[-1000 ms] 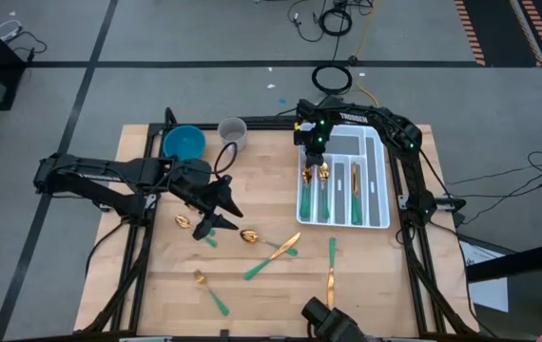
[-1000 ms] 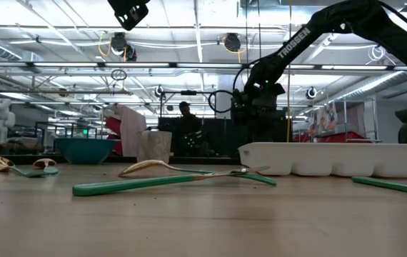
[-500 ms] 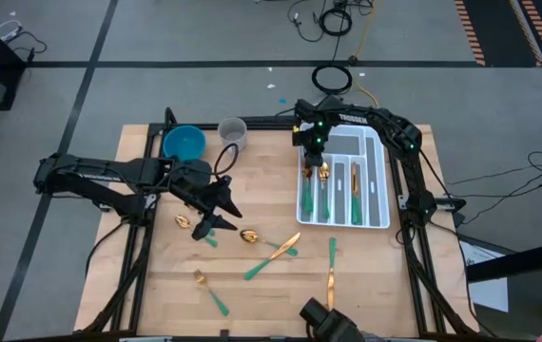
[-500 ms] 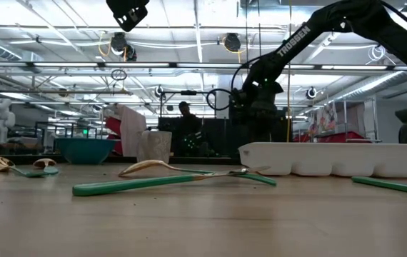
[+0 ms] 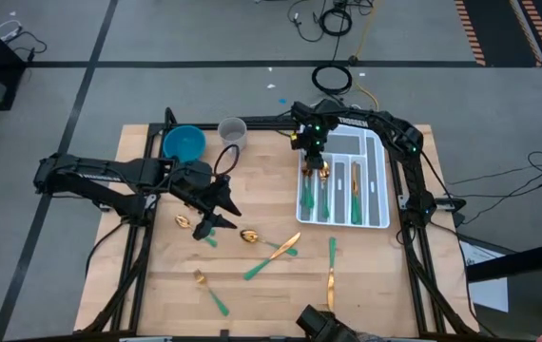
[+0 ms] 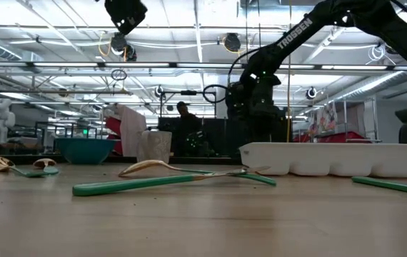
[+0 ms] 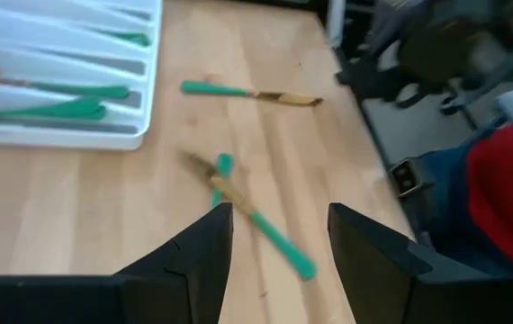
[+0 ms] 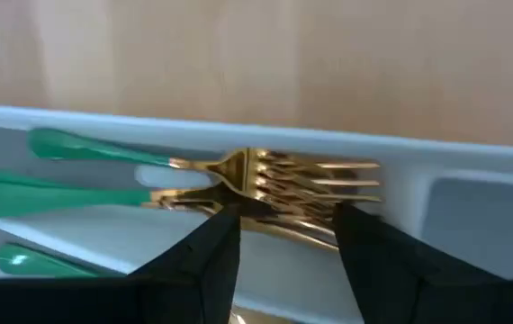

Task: Sort silverware
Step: Put the green fork into the white silverware organizer

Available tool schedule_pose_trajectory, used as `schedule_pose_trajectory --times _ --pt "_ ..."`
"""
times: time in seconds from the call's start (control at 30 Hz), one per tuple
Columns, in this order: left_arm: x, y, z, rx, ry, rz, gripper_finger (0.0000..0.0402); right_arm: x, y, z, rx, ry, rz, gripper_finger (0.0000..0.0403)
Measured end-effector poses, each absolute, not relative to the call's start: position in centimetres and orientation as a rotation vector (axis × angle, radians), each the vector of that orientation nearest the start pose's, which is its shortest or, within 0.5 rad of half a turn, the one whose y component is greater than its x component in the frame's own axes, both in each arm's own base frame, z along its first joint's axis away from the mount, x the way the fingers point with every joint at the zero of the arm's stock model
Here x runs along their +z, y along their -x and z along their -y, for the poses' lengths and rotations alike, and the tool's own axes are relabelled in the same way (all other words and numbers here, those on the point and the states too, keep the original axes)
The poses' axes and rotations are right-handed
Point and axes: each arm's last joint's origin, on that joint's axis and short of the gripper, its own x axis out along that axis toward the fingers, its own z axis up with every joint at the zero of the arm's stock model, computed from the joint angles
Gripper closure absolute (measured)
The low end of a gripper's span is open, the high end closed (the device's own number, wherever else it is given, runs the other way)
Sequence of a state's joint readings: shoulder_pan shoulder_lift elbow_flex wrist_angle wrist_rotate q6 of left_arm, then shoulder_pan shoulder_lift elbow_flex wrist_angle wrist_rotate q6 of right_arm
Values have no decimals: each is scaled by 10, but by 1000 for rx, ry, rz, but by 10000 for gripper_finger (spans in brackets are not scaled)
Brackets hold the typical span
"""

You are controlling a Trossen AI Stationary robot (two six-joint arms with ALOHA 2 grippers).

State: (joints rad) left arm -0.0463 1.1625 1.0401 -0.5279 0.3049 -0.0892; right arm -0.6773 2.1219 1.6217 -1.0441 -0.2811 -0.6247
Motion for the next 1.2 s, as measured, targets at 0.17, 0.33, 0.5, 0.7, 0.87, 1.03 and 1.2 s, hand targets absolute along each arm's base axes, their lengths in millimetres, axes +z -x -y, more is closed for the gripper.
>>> schedule_pose_trajectory --times 0.17,0.33,0.5,0.7,0.87,1.03,1.2 --pt "317 -240 19 -286 164 -676 212 197 -316 242 63 -126 -1353 224" --pt "317 -240 19 -279 163 -676 212 234 -310 230 15 -78 -1289 224" --pt "305 -239 16 -162 124 -714 212 286 -294 207 -107 56 -1262 224" --pt "257 -231 10 17 76 -835 212 363 -253 159 -273 190 -1138 224" --pt "201 -210 7 143 110 -1008 212 416 -209 107 -309 198 -923 224" --pt "181 -195 9 245 58 -1112 212 448 -165 69 -320 173 -741 224" --pt "189 -201 33 163 133 -1041 212 457 -135 46 -306 75 -679 224"
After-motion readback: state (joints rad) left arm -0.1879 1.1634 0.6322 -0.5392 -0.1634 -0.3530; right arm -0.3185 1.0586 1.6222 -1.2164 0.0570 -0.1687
